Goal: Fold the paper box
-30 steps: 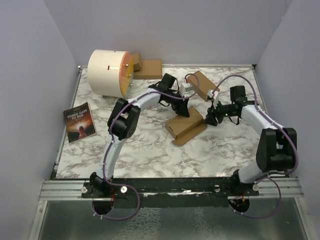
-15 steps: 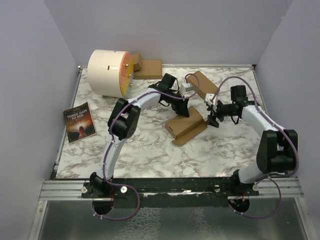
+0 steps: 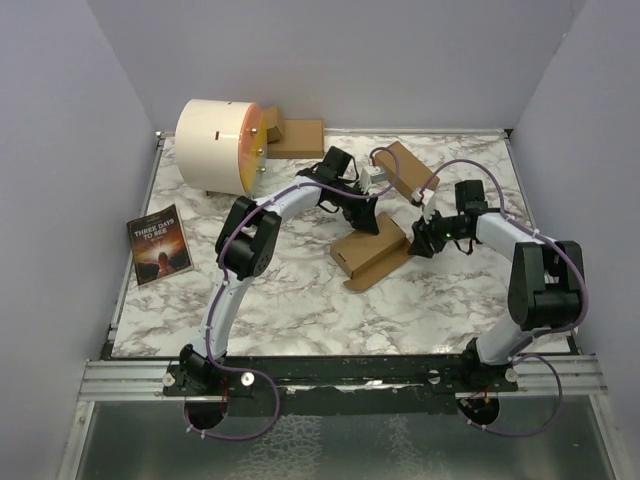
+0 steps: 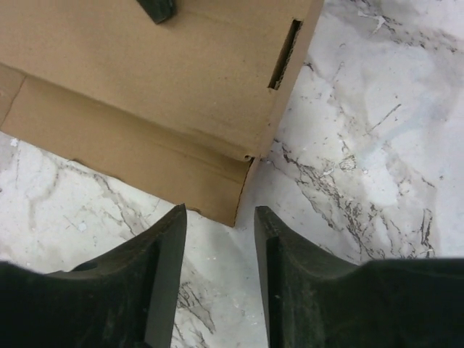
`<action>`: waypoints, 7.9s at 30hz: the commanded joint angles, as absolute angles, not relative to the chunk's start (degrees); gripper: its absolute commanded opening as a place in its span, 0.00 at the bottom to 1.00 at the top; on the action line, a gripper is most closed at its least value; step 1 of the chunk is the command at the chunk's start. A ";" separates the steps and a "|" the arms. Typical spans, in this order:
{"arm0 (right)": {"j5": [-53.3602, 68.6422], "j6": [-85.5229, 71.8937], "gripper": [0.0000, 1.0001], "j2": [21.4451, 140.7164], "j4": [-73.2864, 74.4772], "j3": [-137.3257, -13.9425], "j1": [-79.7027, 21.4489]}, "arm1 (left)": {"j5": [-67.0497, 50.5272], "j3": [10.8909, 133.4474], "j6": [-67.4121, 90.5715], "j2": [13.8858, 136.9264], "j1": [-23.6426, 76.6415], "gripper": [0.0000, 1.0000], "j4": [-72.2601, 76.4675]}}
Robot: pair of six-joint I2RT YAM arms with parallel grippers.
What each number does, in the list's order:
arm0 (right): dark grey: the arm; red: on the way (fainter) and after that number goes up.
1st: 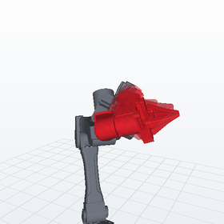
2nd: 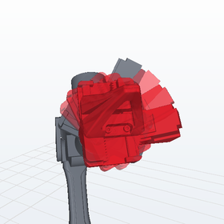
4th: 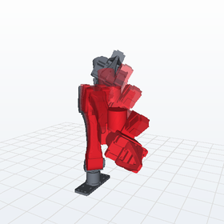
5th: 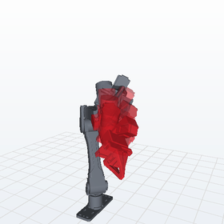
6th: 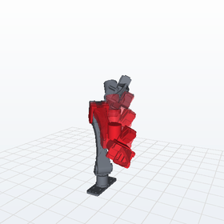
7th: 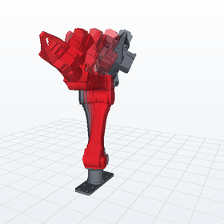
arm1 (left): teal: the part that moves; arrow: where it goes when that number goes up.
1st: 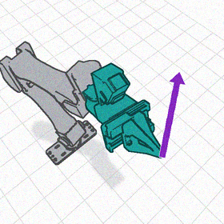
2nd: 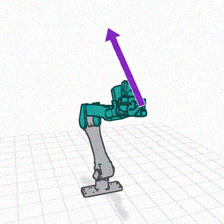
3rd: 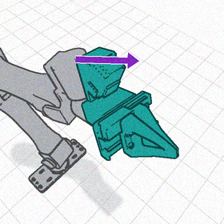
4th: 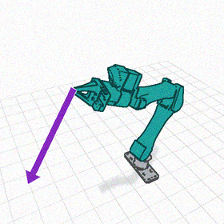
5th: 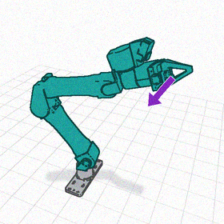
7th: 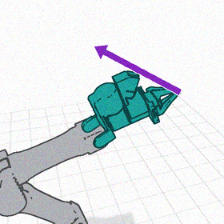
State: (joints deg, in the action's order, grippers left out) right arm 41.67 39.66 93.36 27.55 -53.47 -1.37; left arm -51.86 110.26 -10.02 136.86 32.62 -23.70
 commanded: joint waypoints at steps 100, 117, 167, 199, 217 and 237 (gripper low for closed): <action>35.04 34.63 0.04 95.88 26.41 -55.20 -2.11 | -49.66 113.92 -12.64 143.35 34.18 0.61 -29.23; 38.01 32.31 0.01 93.56 28.60 -57.47 -2.11 | -50.37 116.02 -14.84 144.40 35.86 0.61 -31.90; 36.23 33.97 0.01 94.60 19.92 -55.09 -2.11 | -50.87 78.42 30.40 123.49 24.79 0.83 16.18; 43.70 33.88 0.01 85.85 8.96 -50.92 -3.34 | -59.68 69.13 49.66 125.96 27.60 0.87 43.12; 46.08 31.44 0.01 82.39 2.21 -47.29 -3.34 | -61.72 65.68 64.43 128.21 27.95 0.45 68.84; 51.17 43.35 0.01 77.43 6.88 -45.31 -3.48 | -69.91 69.98 88.39 136.65 24.80 0.20 99.82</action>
State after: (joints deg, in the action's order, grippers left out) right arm 47.27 39.68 79.75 5.61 -45.28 -3.18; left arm -66.70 68.64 85.49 136.46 25.19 86.85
